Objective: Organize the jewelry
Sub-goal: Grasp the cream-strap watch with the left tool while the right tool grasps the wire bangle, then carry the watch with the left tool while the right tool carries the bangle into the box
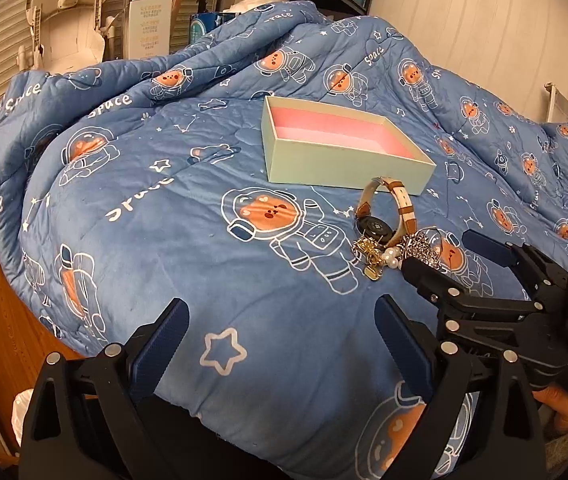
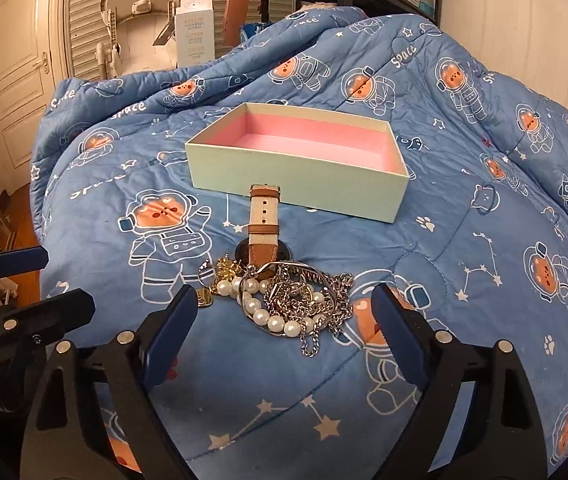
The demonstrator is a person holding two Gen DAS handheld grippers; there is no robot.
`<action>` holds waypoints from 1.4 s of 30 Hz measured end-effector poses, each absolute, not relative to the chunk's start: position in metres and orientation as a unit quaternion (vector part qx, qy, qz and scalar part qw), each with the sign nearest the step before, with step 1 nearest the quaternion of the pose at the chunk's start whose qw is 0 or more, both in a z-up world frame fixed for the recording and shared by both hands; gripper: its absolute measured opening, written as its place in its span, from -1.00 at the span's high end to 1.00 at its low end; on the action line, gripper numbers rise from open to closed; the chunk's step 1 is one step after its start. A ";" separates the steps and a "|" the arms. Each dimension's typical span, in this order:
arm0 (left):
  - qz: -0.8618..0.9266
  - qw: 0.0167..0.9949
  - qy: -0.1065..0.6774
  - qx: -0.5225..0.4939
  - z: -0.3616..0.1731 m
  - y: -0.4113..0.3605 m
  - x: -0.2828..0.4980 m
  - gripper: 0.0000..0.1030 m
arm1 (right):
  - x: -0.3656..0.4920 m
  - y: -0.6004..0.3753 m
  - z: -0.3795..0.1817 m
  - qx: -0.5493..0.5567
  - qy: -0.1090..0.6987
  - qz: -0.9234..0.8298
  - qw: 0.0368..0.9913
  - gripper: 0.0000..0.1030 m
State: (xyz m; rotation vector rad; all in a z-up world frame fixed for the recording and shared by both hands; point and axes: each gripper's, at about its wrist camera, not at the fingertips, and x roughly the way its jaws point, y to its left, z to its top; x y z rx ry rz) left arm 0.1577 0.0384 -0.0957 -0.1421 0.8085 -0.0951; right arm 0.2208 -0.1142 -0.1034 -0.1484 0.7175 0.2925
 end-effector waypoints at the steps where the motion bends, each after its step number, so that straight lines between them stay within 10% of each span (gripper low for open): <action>1: -0.047 0.915 0.394 -0.071 -0.096 0.040 0.160 -0.76 | 0.224 -0.113 -0.105 -0.074 0.354 0.142 0.922 -0.59; 8: -0.056 0.913 0.396 -0.079 -0.099 0.040 0.171 -0.72 | 0.235 -0.110 -0.113 -0.070 0.369 0.136 0.917 -0.08; 23: -0.144 0.900 0.393 -0.120 -0.082 0.006 0.224 -0.44 | 0.217 -0.143 -0.106 -0.024 0.383 0.166 0.908 -0.06; 29: -0.169 0.891 0.410 -0.095 -0.090 -0.027 0.251 -0.20 | 0.203 -0.168 -0.102 -0.006 0.389 0.162 0.907 -0.06; 36: -0.180 0.880 0.425 -0.110 -0.098 -0.039 0.273 0.66 | 0.198 -0.183 -0.100 0.001 0.392 0.154 0.907 -0.06; 42: -0.176 0.883 0.421 -0.113 -0.097 -0.038 0.267 0.73 | 0.197 -0.186 -0.100 0.004 0.392 0.156 0.906 -0.06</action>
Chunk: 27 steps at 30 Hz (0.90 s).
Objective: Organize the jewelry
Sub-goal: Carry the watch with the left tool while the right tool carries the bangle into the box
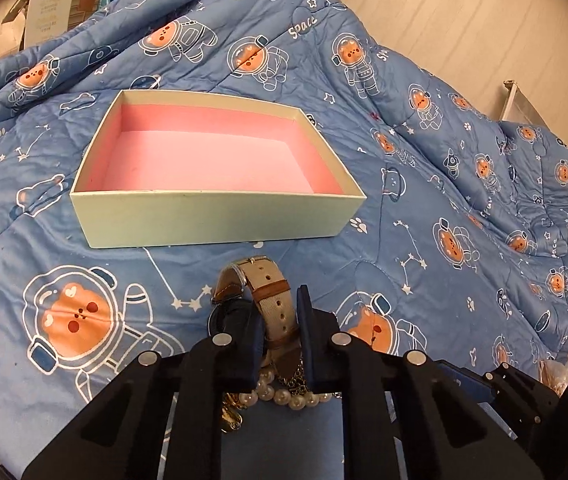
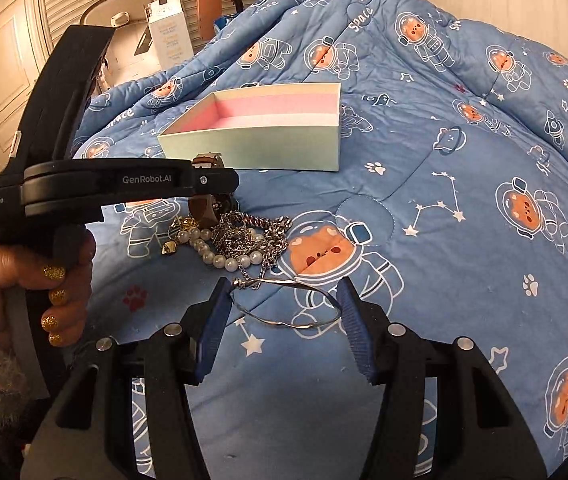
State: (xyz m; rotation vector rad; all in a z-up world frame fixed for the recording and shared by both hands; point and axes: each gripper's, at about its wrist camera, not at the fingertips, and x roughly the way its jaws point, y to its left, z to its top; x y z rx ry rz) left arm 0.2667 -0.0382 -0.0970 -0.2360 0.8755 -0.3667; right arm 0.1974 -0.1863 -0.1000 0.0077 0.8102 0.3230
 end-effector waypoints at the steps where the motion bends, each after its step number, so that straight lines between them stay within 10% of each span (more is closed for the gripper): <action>1: -0.175 0.883 0.419 -0.114 -0.097 -0.037 0.265 0.73 | 0.198 -0.186 -0.100 0.005 0.393 0.158 0.906 -0.06; 27: -0.242 0.879 0.383 -0.151 -0.035 0.026 0.265 0.77 | 0.263 -0.176 -0.051 0.014 0.375 0.283 0.883 -0.06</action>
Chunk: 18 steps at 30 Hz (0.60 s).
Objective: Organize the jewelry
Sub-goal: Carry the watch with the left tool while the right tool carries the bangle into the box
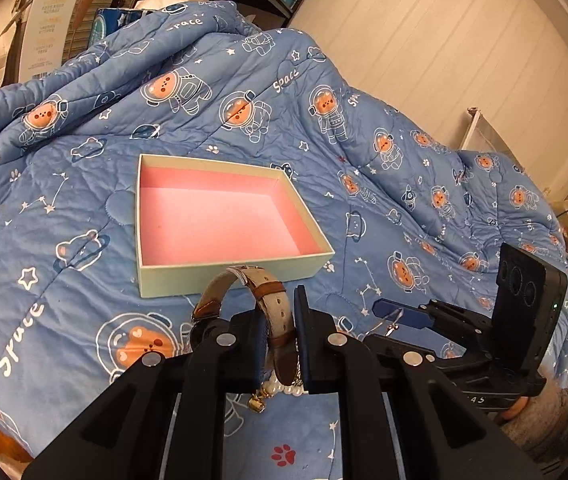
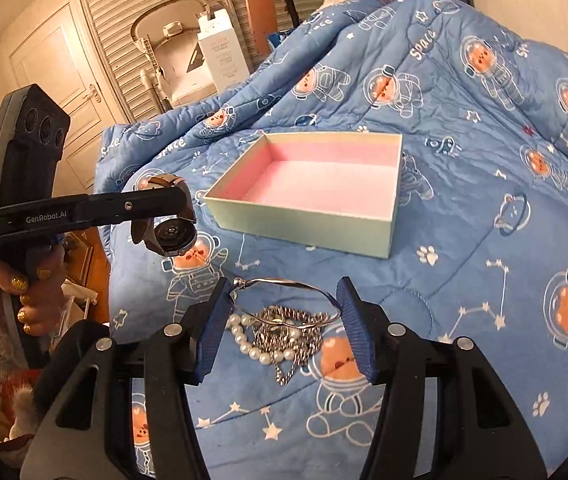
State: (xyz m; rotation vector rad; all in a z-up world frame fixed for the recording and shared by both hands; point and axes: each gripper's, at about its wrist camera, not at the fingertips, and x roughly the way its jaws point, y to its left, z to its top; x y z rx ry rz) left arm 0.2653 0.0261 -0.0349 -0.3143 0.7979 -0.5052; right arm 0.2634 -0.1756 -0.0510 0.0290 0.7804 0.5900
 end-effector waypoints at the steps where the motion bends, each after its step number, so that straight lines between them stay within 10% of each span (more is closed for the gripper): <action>1: -0.245 0.878 0.382 -0.152 -0.032 0.028 0.271 0.77 | 0.269 -0.173 -0.047 0.004 0.369 0.287 0.884 -0.06; 18: -0.208 0.873 0.422 -0.127 -0.042 0.028 0.398 0.78 | 0.402 -0.122 -0.044 -0.107 0.384 0.296 0.868 -0.06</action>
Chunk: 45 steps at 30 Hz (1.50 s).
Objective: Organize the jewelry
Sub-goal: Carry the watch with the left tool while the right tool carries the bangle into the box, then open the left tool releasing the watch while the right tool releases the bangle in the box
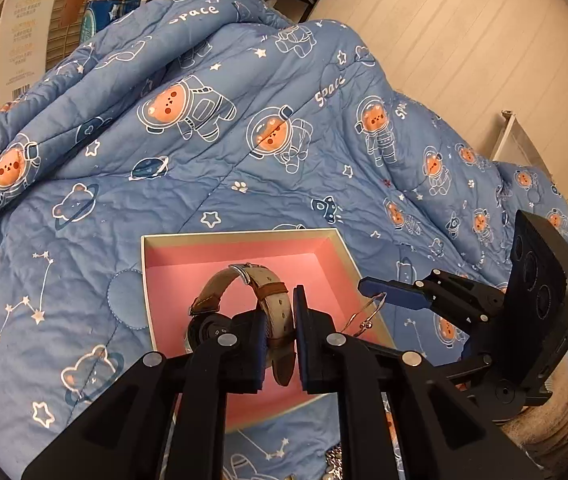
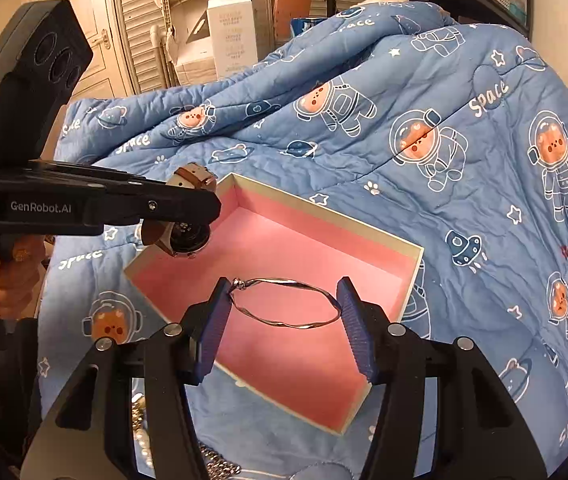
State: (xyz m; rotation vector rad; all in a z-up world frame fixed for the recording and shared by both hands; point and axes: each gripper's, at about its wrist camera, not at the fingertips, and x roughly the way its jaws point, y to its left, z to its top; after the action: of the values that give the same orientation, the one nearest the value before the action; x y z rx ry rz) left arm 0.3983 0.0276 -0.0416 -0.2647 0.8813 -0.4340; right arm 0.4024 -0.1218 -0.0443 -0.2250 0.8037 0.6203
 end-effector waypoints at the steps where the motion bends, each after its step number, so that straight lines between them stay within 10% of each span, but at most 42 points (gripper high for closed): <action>1: -0.206 0.872 0.426 -0.127 -0.046 0.026 0.404 0.78 | 0.407 -0.120 -0.048 -0.113 0.388 0.296 0.865 -0.06; 28: -0.199 0.843 0.456 -0.204 -0.097 0.028 0.452 0.78 | 0.465 -0.095 -0.101 -0.172 0.436 0.302 0.830 -0.07; 32: -0.195 0.842 0.460 -0.204 -0.098 0.030 0.448 0.77 | 0.465 -0.093 -0.100 -0.182 0.435 0.298 0.830 -0.40; 45: -0.211 0.837 0.457 -0.213 -0.091 0.028 0.432 0.03 | 0.453 -0.101 -0.086 -0.188 0.413 0.296 0.841 -0.60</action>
State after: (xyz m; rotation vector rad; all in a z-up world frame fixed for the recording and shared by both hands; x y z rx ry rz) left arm 0.4318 0.0282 -0.0908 -0.4504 0.9675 -0.4458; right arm 0.4528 -0.1015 -0.0860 -0.3967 0.8727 0.6264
